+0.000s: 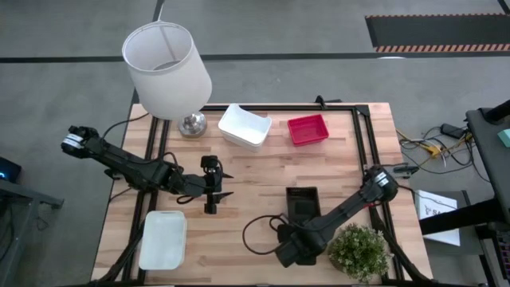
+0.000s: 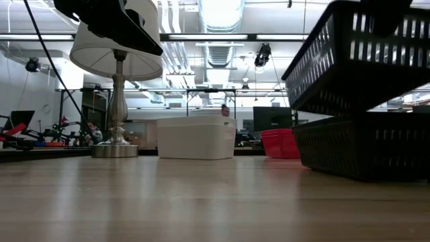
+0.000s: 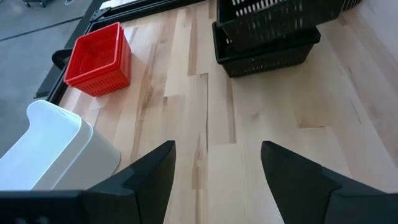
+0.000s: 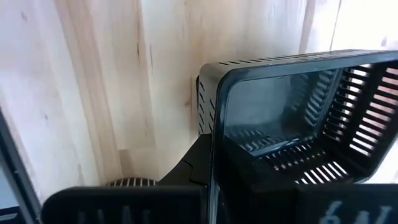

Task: Stack baskets by color
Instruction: Stack the right black bin on top of the left black bin

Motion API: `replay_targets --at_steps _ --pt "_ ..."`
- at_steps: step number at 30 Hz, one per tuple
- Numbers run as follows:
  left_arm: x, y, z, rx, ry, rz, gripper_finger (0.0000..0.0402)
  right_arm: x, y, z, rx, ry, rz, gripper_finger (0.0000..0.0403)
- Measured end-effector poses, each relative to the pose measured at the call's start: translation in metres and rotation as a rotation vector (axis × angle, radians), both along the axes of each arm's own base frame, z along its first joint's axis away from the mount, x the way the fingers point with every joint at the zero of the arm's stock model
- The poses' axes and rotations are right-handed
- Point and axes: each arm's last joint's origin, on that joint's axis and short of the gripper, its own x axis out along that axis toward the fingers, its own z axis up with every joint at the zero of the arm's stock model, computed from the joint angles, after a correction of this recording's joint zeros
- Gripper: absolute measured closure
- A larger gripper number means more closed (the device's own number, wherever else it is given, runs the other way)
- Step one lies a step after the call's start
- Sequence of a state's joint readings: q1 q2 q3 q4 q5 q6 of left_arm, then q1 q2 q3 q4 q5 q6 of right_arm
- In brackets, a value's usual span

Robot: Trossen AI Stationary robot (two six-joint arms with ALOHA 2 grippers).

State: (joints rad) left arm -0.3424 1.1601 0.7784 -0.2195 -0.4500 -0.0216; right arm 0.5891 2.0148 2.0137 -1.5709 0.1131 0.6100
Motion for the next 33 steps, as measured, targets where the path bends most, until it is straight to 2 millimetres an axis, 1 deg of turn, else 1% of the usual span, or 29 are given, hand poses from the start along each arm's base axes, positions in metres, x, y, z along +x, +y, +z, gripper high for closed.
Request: replay_targets --at_steps 5,13,24,28,33 --pt "0.0 0.0 0.0 -0.002 0.0 0.0 0.018 -0.002 -0.002 -0.009 -0.023 0.034 -0.002 0.0394" --pt "0.0 0.0 0.0 -0.002 0.0 0.0 0.018 -0.003 -0.005 -0.014 -0.048 0.044 0.002 0.0394" --pt "0.0 0.0 0.0 -0.002 0.0 0.0 0.018 -0.008 -0.015 -0.039 -0.106 0.137 0.01 0.0393" --pt "0.0 0.0 0.0 -0.002 0.0 0.0 0.018 -0.008 -0.015 -0.042 -0.109 0.146 0.02 0.0382" --pt "0.0 0.0 0.0 -0.002 0.0 0.0 0.018 -0.008 -0.016 -0.042 -0.112 0.14 0.021 0.0358"
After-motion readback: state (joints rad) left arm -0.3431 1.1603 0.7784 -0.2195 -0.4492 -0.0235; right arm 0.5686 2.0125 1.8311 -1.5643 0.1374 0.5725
